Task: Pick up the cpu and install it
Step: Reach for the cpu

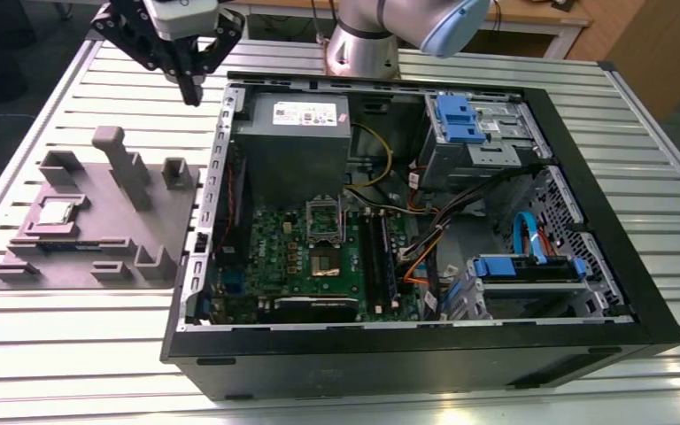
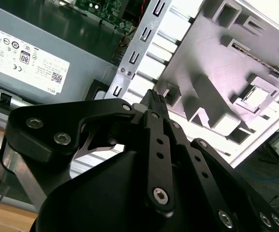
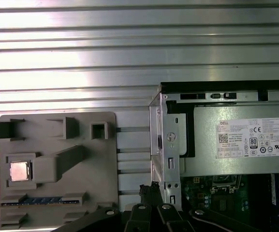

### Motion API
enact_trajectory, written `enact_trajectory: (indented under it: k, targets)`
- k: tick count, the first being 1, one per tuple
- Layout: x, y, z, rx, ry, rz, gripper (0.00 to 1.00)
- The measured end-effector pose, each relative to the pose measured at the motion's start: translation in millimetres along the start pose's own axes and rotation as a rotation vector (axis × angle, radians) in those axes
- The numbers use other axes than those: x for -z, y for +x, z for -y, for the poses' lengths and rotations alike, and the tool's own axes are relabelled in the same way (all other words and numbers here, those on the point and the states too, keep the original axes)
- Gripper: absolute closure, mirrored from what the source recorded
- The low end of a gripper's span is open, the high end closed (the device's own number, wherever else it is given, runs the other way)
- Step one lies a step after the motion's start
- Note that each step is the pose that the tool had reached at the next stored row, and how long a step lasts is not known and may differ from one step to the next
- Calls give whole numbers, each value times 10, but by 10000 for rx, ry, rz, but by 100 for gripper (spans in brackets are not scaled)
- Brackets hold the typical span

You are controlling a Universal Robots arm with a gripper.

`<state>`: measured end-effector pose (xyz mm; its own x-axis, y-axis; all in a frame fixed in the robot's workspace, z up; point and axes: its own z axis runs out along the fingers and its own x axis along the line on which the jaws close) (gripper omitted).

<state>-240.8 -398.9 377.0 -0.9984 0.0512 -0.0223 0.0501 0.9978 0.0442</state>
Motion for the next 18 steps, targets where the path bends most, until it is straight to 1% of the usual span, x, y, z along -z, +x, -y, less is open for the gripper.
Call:
enact_trajectory:
  k: [18]
  targets:
    - [0, 76, 4, 0, -1, 0, 90]
